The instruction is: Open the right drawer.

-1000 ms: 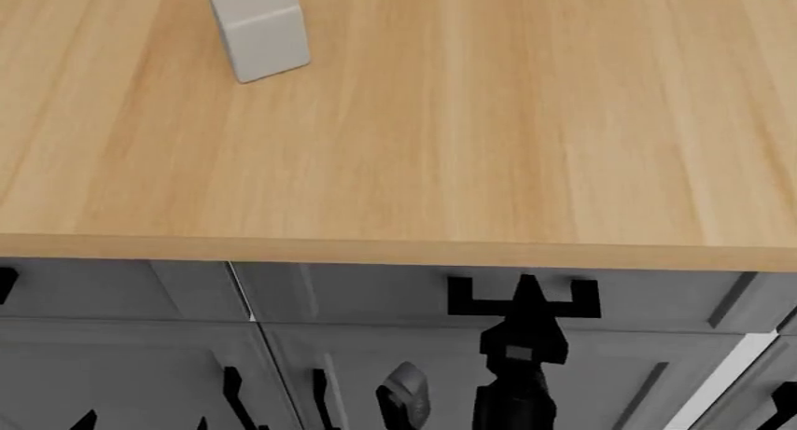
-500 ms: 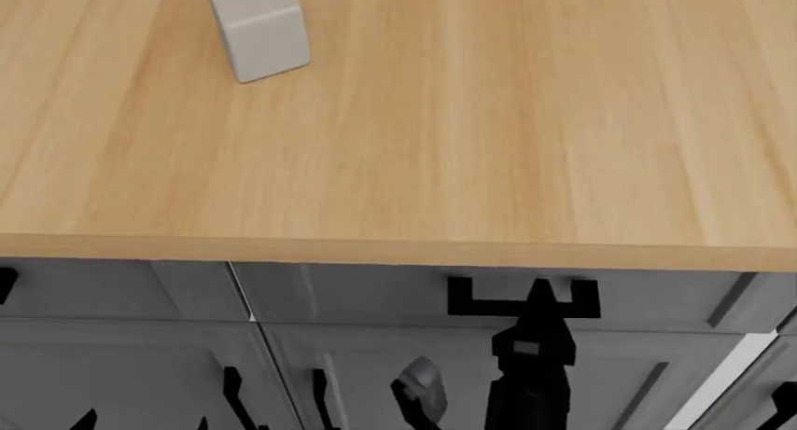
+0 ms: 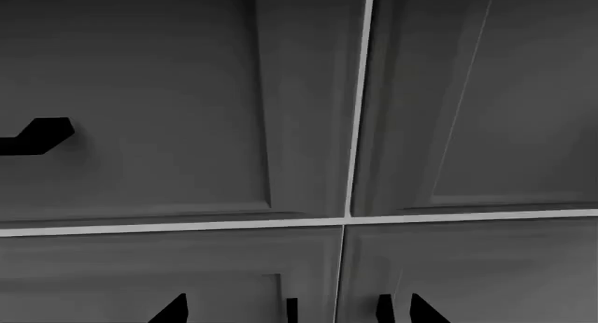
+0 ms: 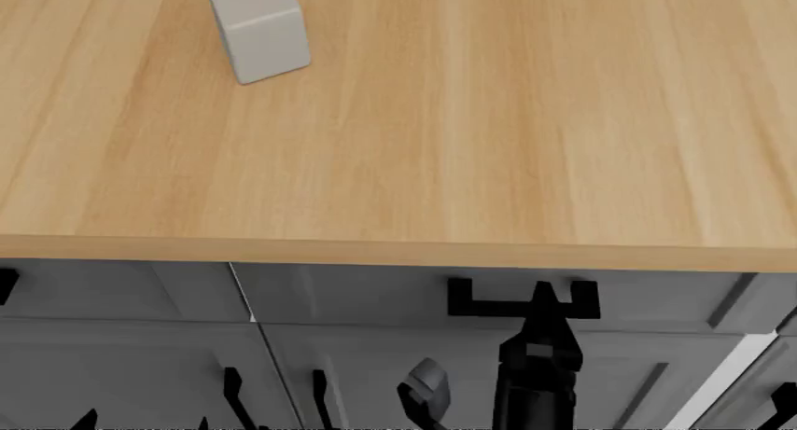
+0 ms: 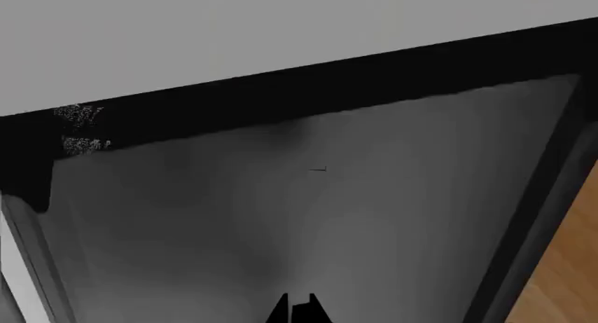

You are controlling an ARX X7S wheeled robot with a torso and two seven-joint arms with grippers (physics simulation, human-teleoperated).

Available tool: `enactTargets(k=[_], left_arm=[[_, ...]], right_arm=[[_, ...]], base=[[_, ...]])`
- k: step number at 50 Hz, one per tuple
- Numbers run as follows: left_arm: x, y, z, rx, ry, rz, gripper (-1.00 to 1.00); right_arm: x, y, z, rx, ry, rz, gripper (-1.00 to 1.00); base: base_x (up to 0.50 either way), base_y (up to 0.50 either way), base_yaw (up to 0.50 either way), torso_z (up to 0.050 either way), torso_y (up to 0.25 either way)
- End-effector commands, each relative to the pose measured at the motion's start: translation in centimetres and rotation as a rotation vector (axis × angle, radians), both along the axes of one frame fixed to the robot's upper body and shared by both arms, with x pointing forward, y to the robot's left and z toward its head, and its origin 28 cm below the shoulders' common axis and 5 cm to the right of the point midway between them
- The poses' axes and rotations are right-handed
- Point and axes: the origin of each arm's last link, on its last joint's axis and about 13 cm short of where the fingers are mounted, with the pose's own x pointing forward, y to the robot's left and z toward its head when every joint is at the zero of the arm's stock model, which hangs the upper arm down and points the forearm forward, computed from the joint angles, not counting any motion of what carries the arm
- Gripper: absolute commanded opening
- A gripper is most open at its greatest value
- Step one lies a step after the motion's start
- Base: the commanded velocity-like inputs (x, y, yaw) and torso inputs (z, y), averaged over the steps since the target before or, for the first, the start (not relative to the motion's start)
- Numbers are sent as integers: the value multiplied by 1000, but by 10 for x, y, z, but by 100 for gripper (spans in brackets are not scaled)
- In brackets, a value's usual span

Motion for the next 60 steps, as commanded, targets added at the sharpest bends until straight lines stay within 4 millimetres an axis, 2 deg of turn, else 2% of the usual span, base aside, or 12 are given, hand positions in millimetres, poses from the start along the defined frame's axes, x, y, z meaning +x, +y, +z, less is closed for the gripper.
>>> enactTargets(k=[1,18,28,42,60], left_arm=[[0,0,1,-1,-1,3,100],[0,1,0,0,-4,5,100],[0,0,0,-1,-3,7,100],[0,0,0,1,-4,9,100],[0,0,1,3,-6,8,100]], right_arm=[[-19,11,5,57,105,78,-100],[-53,11,13,41,79,103,-100],[-68,11,8,63,80,111,-100],[-79,9,7,90,86,94,-100],[-80,9,2,114,89,84,-100]], base=[[0,0,0,0,0],[0,0,2,0,0],[0,0,2,0,0],[0,0,2,0,0],[-9,1,1,0,0]])
